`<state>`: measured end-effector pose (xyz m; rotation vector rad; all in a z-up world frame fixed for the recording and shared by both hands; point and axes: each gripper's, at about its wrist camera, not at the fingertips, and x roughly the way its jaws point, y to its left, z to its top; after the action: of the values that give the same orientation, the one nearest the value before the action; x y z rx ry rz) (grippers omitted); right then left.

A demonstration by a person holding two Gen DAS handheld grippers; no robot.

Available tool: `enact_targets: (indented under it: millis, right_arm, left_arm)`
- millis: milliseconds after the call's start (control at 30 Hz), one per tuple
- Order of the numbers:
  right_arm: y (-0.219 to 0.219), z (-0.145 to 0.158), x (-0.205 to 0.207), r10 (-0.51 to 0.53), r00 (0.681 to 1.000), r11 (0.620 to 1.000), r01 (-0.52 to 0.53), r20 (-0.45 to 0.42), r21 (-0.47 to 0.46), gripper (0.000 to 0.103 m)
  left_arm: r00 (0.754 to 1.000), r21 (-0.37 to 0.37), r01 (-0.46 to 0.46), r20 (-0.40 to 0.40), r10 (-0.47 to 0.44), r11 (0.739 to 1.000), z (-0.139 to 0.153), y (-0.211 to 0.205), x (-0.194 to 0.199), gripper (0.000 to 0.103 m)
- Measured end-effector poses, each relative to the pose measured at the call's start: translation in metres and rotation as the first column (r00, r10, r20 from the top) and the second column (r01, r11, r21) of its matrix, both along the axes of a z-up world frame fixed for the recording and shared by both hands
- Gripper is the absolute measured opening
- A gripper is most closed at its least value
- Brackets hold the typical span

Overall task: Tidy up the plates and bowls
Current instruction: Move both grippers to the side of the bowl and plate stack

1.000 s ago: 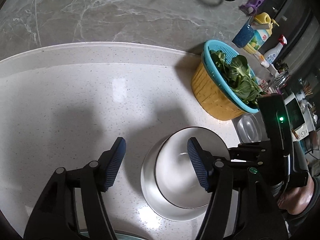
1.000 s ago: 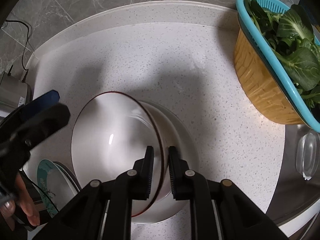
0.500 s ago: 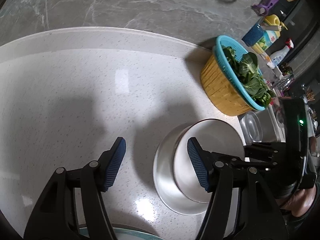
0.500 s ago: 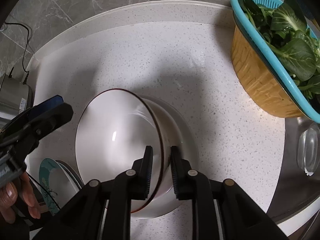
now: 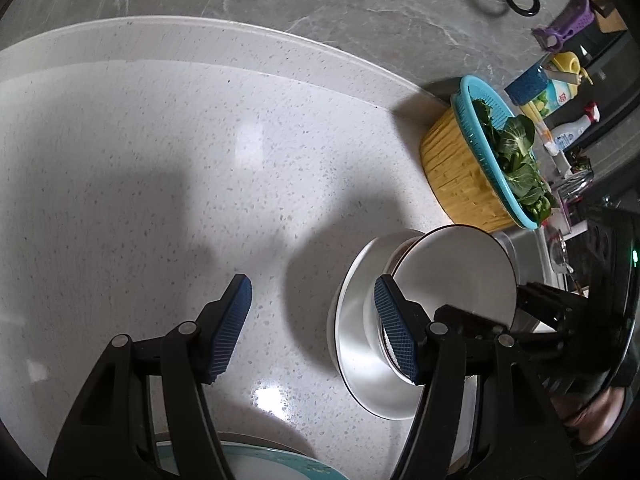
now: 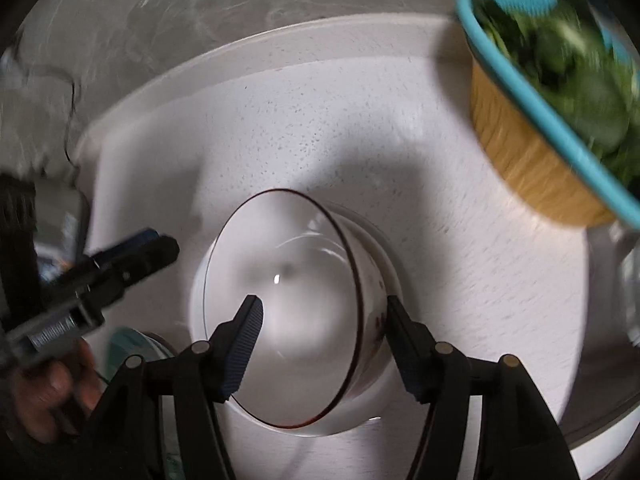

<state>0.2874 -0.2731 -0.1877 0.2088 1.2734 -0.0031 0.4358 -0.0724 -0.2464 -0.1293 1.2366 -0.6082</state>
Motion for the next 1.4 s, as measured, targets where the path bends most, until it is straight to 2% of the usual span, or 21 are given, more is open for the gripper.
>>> enact_targets:
  millis: [67,200,267,300,333,400,533,567,633,667,767,833,900,1033,1133,1167,1200,1300,1400]
  right_arm:
    - [0.013,-0.001,0.0,0.048,0.999,0.995,-0.048,0.005,-0.085,0.066]
    - [0.03,-0.004,-0.002,0.111,0.994,0.974,-0.108,-0.001,-0.2,0.066]
    - [0.04,-0.005,-0.006,0.147,0.989,0.947,-0.142,-0.005,-0.29,0.068]
    - [0.046,-0.005,-0.008,0.176,0.984,0.924,-0.166,-0.002,-0.344,0.074]
    - [0.047,-0.005,-0.01,0.19,0.982,0.913,-0.179,-0.005,-0.367,0.079]
    - [0.048,-0.007,-0.012,0.231,0.973,0.888,-0.214,-0.007,-0.407,0.079]
    - [0.025,0.007,-0.014,0.186,0.981,0.946,-0.163,0.056,-0.28,0.082]
    - [0.012,0.018,-0.018,0.146,0.984,0.972,-0.124,0.098,-0.201,0.082]
    - [-0.009,0.031,-0.026,0.079,0.985,0.995,-0.067,0.156,-0.076,0.082]
    - [-0.027,0.038,-0.031,0.022,0.981,1.0,-0.021,0.192,-0.006,0.082]
    - [-0.068,0.038,-0.045,-0.09,0.975,0.996,0.084,0.205,0.037,0.081]
    - [-0.089,0.025,-0.054,-0.139,0.976,0.988,0.125,0.167,0.091,0.064]
    - [-0.102,0.006,-0.062,-0.172,0.98,0.977,0.157,0.104,0.143,0.054]
    - [-0.098,-0.011,-0.079,-0.165,0.985,0.972,0.154,0.05,0.179,0.053]
    - [-0.089,-0.019,-0.077,-0.149,0.988,0.968,0.138,0.037,0.208,0.053]
    - [-0.085,-0.021,-0.073,-0.139,0.99,0.969,0.129,0.034,0.209,0.053]
    - [-0.084,-0.023,-0.071,-0.132,0.991,0.972,0.124,0.028,0.2,0.048]
    - [-0.08,-0.034,-0.061,-0.124,0.992,0.975,0.121,0.002,0.187,0.046]
    - [-0.079,-0.042,-0.048,-0.13,0.992,0.971,0.127,0.0,0.2,0.043]
  left_arm:
    - [1.0,0.0,-0.001,-0.007,0.001,1.0,-0.002,0.0,0.0,0.062]
    - [1.0,0.002,0.003,-0.024,-0.003,1.0,-0.006,0.001,-0.001,0.062]
    - [0.999,0.004,0.003,-0.031,-0.003,1.0,-0.007,0.001,-0.002,0.062]
    - [0.999,0.006,0.003,-0.033,-0.003,1.0,-0.008,0.002,-0.002,0.062]
    - [0.999,0.008,0.002,-0.032,-0.002,1.0,-0.009,0.002,-0.002,0.062]
    - [1.0,0.004,0.001,-0.031,-0.001,1.0,-0.009,0.004,-0.001,0.062]
    - [0.999,0.016,0.041,-0.014,-0.041,0.999,-0.006,0.002,-0.002,0.062]
    - [0.998,0.024,0.058,-0.006,-0.057,0.998,-0.004,0.002,-0.002,0.062]
    - [0.995,0.062,0.097,0.016,-0.098,0.993,0.0,0.0,-0.004,0.062]
    - [0.993,0.088,0.118,0.018,-0.12,0.989,0.0,-0.002,-0.005,0.062]
    - [0.986,0.139,0.163,0.015,-0.167,0.977,-0.005,-0.009,-0.005,0.062]
    - [0.979,0.184,0.197,0.016,-0.204,0.963,-0.01,-0.017,-0.008,0.062]
    - [0.97,0.209,0.233,0.02,-0.242,0.95,-0.015,-0.026,-0.011,0.062]
    - [0.958,0.248,0.275,0.008,-0.286,0.929,-0.026,-0.042,-0.016,0.062]
    - [0.955,0.271,0.286,-0.001,-0.297,0.919,-0.036,-0.047,-0.015,0.062]
    - [0.955,0.276,0.287,-0.004,-0.297,0.917,-0.039,-0.049,-0.014,0.062]
    - [0.955,0.282,0.286,-0.007,-0.296,0.916,-0.042,-0.051,-0.012,0.062]
    - [0.956,0.297,0.284,-0.008,-0.295,0.912,-0.051,-0.057,-0.006,0.062]
    - [0.957,0.266,0.282,-0.014,-0.289,0.922,-0.056,-0.06,0.001,0.062]
